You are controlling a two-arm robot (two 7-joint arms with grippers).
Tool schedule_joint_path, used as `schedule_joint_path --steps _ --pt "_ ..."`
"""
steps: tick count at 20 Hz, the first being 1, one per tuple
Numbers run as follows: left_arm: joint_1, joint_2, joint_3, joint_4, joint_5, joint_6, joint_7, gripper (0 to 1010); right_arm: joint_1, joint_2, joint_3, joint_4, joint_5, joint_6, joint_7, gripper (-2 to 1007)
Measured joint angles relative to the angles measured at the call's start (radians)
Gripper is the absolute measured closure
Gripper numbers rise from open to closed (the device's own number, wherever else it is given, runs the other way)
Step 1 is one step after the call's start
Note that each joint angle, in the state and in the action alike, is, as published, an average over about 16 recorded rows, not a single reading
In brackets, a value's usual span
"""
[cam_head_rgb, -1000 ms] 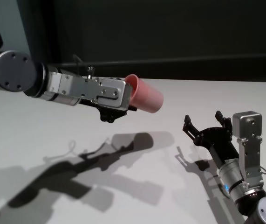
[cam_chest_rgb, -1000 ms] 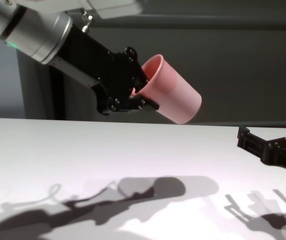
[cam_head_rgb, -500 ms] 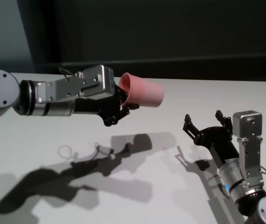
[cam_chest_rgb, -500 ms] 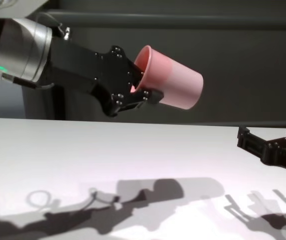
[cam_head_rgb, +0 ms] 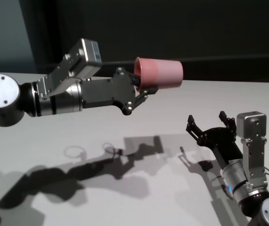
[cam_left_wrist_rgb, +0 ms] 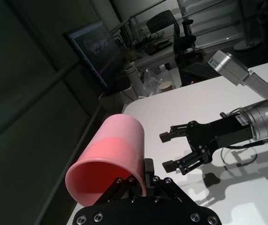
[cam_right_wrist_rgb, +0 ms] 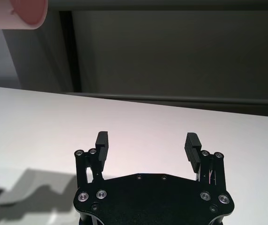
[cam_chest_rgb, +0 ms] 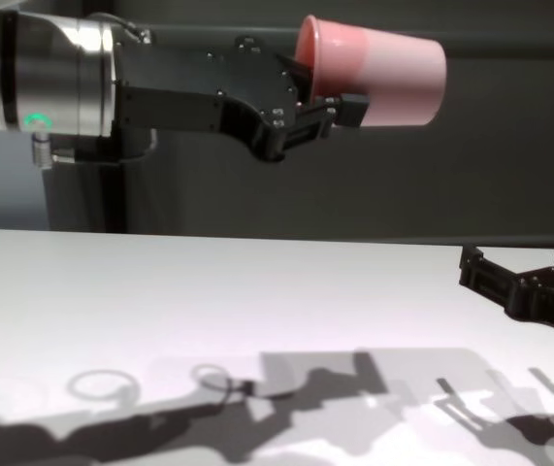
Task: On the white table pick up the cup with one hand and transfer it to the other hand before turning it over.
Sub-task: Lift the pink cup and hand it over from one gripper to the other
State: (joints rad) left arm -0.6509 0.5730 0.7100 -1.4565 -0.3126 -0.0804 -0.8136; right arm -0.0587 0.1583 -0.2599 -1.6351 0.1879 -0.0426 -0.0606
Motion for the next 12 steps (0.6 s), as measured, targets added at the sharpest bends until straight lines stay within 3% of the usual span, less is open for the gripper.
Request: schedule_joint_path --steps 5,12 --pt "-0.011 -0.054 -0.013 0.058 -0.060 -0.032 -0.036 961 0.000 0.000 0.000 0.000 0.000 0.000 0.000 2" --pt "-0.047 -0.115 0.001 0.147 -0.096 -0.071 -0.090 961 0.000 0.000 0.000 0.000 0.000 0.000 0.000 2"
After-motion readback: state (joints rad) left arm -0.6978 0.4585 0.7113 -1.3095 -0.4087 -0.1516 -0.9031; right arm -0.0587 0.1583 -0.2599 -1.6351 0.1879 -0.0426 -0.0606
